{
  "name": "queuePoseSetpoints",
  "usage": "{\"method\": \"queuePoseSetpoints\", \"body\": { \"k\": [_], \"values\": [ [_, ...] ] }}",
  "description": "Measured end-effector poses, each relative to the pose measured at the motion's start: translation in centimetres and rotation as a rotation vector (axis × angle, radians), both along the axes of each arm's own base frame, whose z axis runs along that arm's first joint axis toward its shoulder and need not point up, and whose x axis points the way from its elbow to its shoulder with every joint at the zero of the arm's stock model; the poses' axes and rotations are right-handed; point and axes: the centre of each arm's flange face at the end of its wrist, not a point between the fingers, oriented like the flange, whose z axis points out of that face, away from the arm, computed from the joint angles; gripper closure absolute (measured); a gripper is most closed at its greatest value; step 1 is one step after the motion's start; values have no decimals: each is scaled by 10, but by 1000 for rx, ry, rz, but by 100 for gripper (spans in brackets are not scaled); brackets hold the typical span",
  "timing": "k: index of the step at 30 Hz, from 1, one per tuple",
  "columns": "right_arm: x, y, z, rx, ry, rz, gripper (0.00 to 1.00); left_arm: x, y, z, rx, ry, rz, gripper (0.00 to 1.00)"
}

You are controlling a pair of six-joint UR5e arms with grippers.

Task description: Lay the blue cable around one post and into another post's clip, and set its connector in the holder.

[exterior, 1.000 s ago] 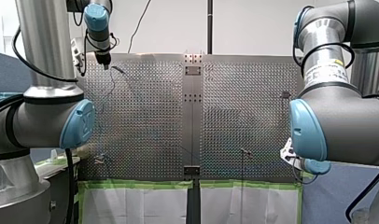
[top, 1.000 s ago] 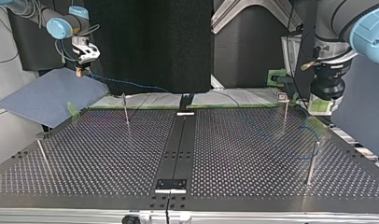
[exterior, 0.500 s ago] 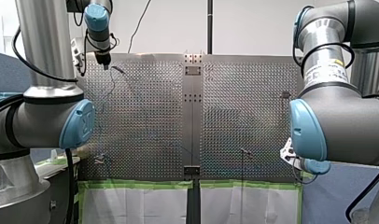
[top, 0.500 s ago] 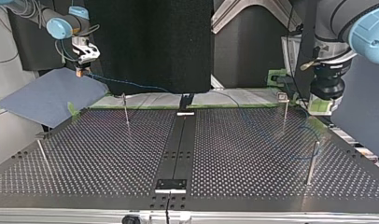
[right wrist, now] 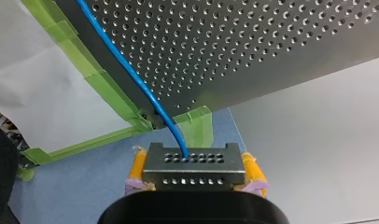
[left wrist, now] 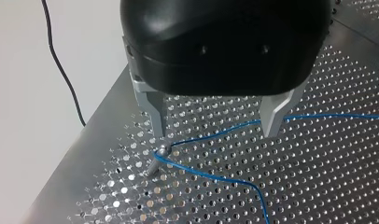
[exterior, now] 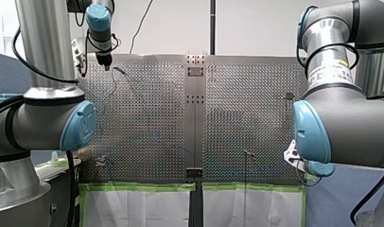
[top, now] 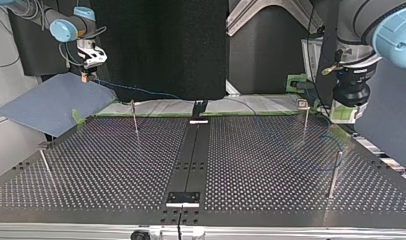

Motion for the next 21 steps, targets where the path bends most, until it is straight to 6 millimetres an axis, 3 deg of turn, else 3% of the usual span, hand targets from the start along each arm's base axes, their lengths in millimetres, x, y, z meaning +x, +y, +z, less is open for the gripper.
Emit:
{"method": "queuePoseSetpoints", "body": {
  "k": [7, 21],
  "values": [
    [1, 0, 0, 0, 1, 1, 100, 6, 2, -3, 0, -6, 5, 0],
    [4, 1, 0, 0, 2, 8, 100, 39, 14, -17, -99, -93, 12, 0]
  ]
}}
